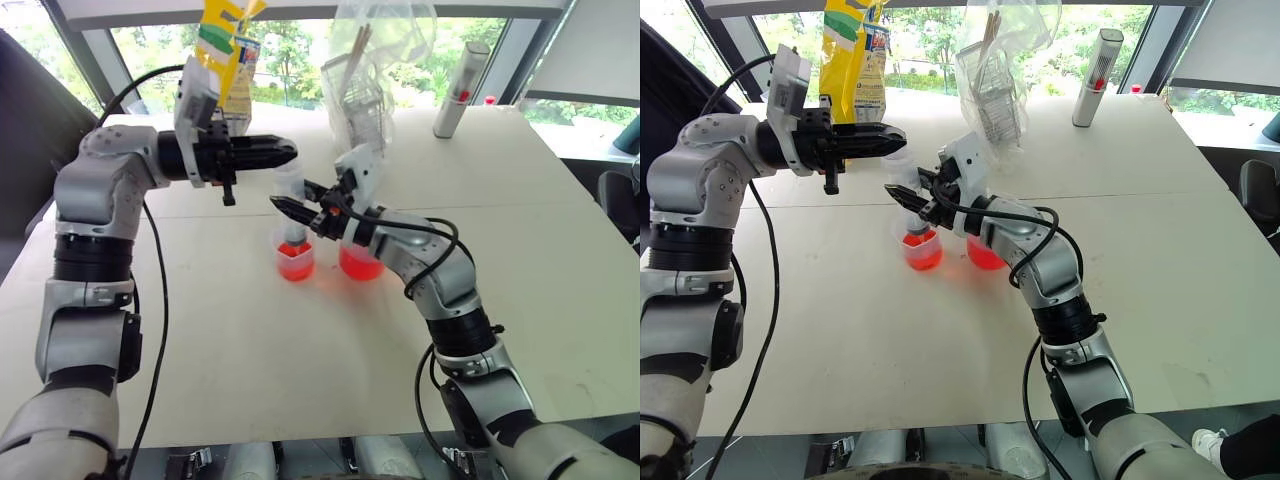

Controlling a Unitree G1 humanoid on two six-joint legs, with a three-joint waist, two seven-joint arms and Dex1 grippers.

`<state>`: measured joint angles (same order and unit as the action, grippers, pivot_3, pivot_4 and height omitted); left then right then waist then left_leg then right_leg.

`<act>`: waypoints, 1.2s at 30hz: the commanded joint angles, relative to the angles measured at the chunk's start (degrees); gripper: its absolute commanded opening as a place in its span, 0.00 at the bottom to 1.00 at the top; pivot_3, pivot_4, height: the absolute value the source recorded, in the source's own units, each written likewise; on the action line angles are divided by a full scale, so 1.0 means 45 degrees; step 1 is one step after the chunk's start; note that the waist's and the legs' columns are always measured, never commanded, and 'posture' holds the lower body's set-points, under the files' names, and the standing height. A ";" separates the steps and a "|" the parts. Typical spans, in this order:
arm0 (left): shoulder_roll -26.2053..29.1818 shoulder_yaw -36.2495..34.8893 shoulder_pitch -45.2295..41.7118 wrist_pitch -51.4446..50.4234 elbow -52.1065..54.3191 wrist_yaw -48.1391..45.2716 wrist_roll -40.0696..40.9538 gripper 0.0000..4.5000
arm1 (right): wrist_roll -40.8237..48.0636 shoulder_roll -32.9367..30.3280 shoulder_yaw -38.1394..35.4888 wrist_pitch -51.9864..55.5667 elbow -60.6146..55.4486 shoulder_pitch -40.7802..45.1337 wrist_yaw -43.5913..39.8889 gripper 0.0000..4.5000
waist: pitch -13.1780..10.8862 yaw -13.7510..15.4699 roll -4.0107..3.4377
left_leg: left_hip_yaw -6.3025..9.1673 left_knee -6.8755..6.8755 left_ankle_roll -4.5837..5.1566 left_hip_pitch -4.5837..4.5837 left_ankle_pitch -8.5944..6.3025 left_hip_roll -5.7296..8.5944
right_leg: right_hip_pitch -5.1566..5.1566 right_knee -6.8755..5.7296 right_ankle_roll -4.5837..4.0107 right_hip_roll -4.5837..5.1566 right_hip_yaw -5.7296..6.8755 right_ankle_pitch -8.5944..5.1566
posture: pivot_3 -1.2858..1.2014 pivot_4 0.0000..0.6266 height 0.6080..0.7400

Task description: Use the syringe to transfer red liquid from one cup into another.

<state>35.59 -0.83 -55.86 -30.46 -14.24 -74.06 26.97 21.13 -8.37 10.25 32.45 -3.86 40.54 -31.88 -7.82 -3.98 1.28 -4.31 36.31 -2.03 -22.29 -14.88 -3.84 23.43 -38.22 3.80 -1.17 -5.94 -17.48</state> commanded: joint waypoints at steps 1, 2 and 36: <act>0.0153 0.0816 0.0695 -0.0158 0.0144 -0.0073 -0.0567 0.02 | 0.0635 0.0054 -0.1399 -0.0544 -0.1725 0.1200 0.0402 0.31 | 0.0000 -0.0006 0.0000 | 0.0000 -0.0001 0.0000 0.0000 0.0000 0.0000 | 0.0000 0.0000 0.0000 0.0000 0.0000 0.0000 | 0.52 0.24 0.99; 0.0158 0.0821 0.0748 -0.0166 0.0208 -0.0055 -0.0557 0.02 | 0.0656 0.0042 -0.1411 -0.0511 -0.1730 0.1217 0.0427 0.31 | 0.0000 -0.0007 0.0000 | 0.0001 -0.0001 0.0000 0.0000 0.0000 0.0000 | 0.0000 0.0000 0.0000 0.0000 -0.0001 0.0000 | 0.52 0.24 0.99; 0.1750 -0.1137 0.2227 -0.1978 0.2202 0.1250 0.1182 0.99 | 0.0958 -0.0150 -0.2458 0.1692 -0.1299 0.2220 0.1635 0.31 | -0.0001 0.0029 0.0002 | 0.0022 -0.0008 -0.0008 -0.0007 0.0005 -0.0006 | 0.0007 0.0002 0.0000 0.0040 0.0001 0.0000 | 0.52 0.24 0.99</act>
<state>43.01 -5.29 -45.91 -39.50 -7.62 -68.50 31.29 23.76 -7.52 3.18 37.60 -6.69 46.91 -26.32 -7.83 -3.85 1.28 -4.21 36.27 -2.07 -22.32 -14.86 -3.86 23.45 -38.20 3.80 -0.96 -5.93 -17.48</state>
